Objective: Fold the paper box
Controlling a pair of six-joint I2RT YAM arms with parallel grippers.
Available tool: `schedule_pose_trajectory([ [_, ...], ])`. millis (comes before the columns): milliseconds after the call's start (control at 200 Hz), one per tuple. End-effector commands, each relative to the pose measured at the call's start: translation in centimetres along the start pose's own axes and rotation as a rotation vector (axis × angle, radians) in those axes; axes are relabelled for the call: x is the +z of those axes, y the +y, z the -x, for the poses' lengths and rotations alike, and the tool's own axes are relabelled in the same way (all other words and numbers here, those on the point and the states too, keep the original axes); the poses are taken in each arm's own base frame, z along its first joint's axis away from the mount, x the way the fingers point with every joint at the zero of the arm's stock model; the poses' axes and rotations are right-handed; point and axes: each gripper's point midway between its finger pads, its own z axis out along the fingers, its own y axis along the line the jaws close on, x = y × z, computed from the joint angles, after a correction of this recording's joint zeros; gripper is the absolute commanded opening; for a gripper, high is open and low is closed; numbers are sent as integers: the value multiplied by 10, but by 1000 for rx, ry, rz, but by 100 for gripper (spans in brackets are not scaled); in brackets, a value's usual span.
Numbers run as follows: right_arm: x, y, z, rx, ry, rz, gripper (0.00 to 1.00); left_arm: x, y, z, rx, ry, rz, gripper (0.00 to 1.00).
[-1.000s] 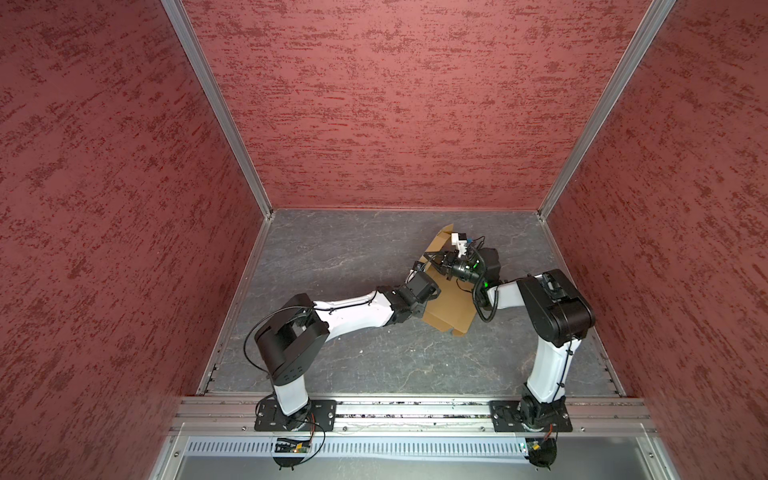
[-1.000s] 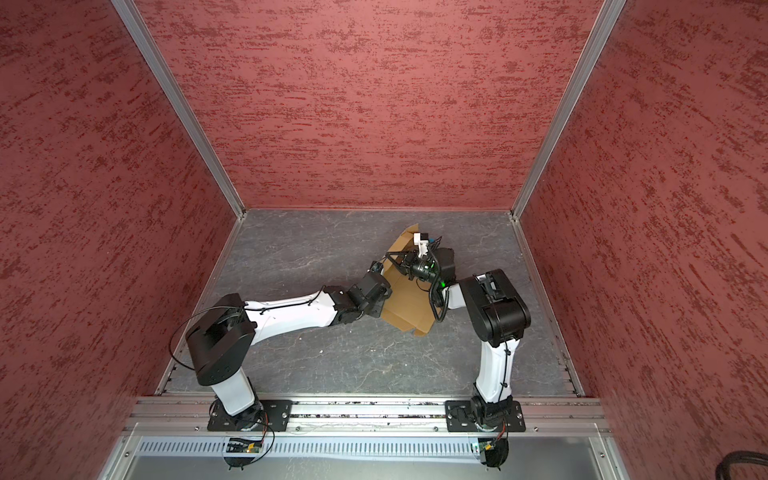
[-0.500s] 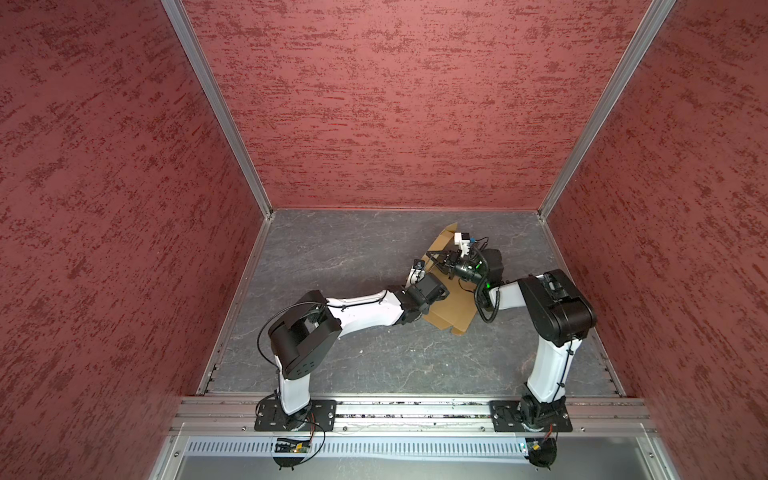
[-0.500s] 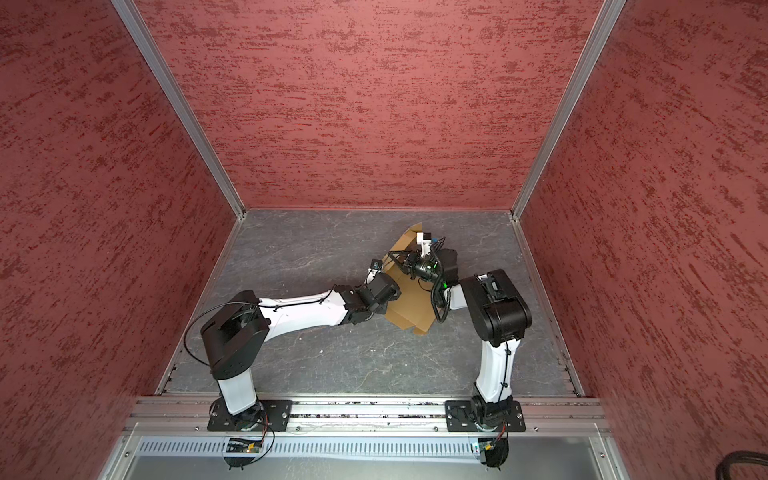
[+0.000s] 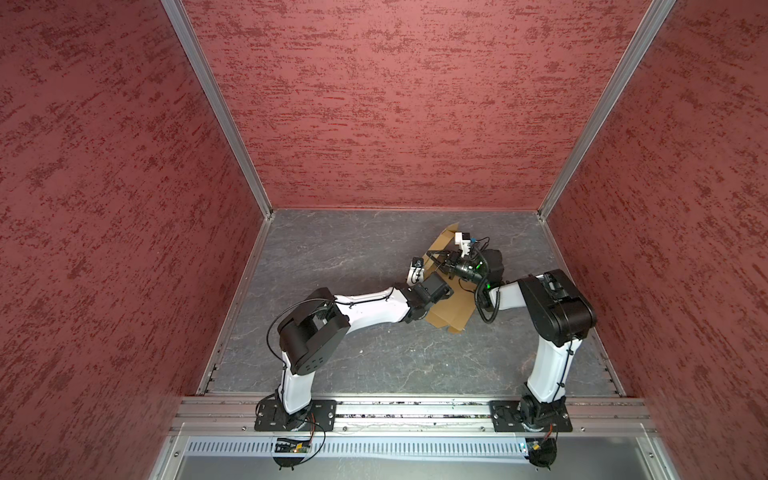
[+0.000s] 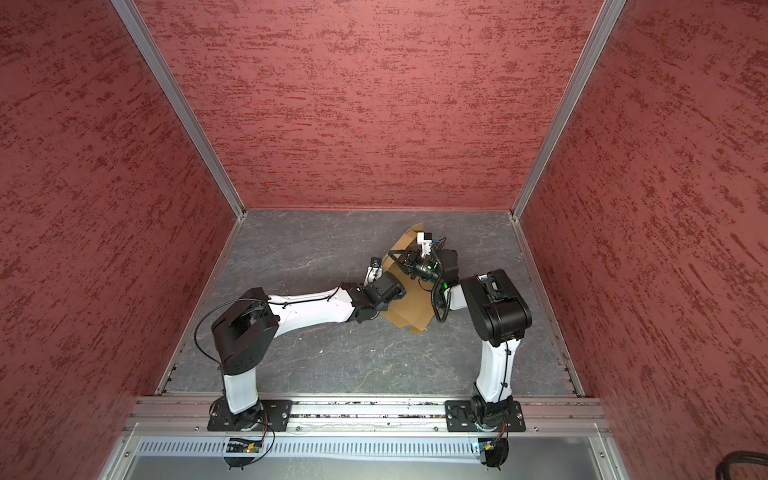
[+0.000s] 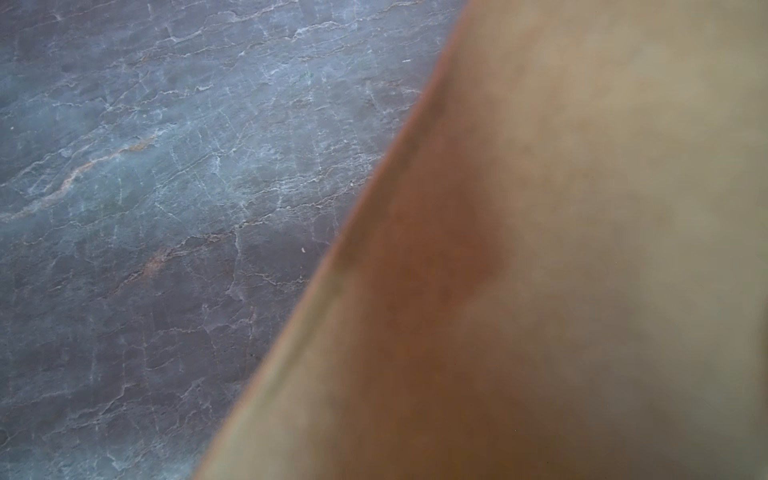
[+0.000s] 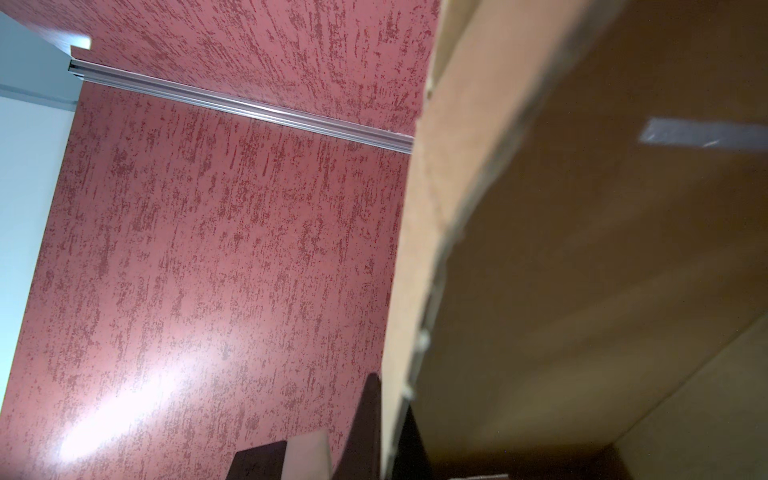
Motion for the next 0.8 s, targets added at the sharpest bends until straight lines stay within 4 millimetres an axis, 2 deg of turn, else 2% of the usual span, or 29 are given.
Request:
schedule_pose_trajectory([
  [0,-2,-6,-15,25,54,-12,2,3,6,13,-17,-50,48,37],
  [286,-2,-3,-14,22,49,-8,4,2,10,18,16,-73,70,26],
  [576,-4,5,-10,18,30,-7,20,1,20,16,63,-93,102,21],
  [797,-4,10,-9,18,18,-10,27,3,30,12,87,-101,112,19],
])
